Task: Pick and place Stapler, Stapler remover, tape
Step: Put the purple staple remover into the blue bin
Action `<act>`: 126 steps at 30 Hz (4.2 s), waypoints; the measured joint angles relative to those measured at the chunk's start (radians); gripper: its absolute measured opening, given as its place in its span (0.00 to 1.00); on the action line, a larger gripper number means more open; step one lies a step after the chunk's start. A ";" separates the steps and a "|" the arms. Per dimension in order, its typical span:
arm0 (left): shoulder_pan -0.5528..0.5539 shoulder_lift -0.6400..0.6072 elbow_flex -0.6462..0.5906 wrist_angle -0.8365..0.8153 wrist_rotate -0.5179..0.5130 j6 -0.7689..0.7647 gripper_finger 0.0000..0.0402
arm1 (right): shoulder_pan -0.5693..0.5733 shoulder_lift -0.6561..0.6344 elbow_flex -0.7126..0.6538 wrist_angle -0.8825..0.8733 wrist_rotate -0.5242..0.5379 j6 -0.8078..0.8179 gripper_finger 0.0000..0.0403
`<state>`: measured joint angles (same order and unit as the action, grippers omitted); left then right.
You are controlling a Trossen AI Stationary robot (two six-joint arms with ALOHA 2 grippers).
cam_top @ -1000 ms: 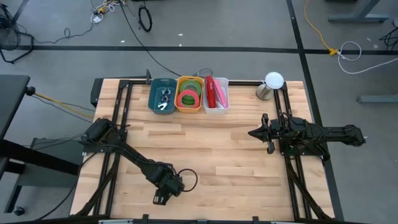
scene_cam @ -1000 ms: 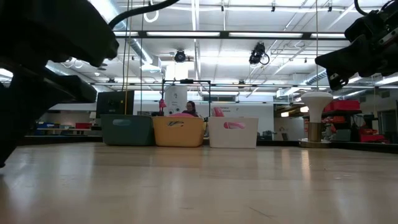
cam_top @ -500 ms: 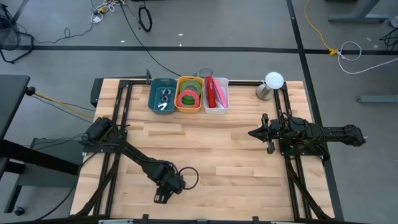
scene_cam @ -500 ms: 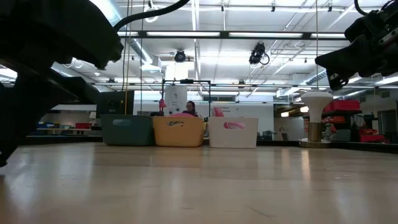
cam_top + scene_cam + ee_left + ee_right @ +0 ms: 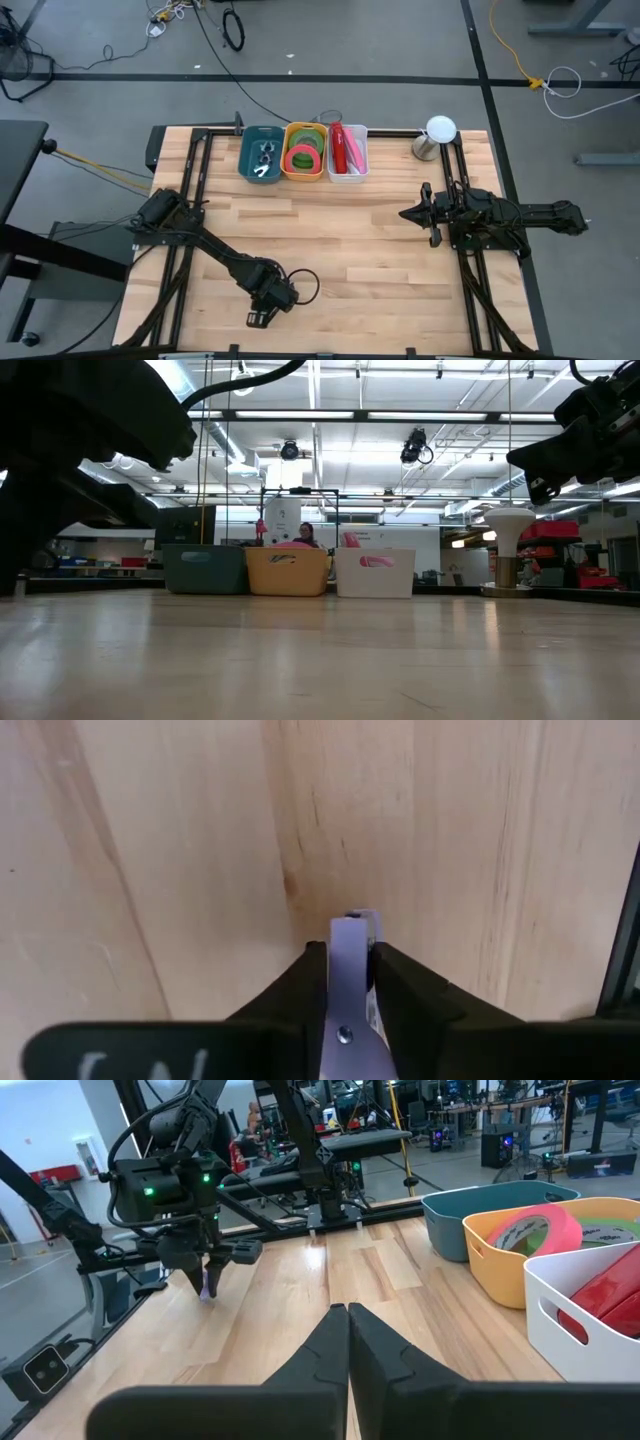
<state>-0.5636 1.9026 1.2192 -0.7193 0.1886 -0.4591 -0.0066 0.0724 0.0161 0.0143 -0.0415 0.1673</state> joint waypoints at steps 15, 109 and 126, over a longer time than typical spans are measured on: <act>0.000 0.000 0.001 0.000 0.002 0.000 0.18 | 0.000 0.000 0.000 0.000 0.000 0.000 0.02; 1.149 -0.236 0.291 -0.462 -0.294 0.323 0.19 | 0.000 0.000 0.000 0.000 0.000 0.000 0.02; 1.262 -0.234 0.241 -0.409 -0.290 0.235 0.19 | 0.000 0.000 0.000 0.000 0.000 0.000 0.02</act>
<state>0.6979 1.6684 1.4599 -1.1283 -0.1016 -0.2239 -0.0065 0.0727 0.0158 0.0143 -0.0418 0.1676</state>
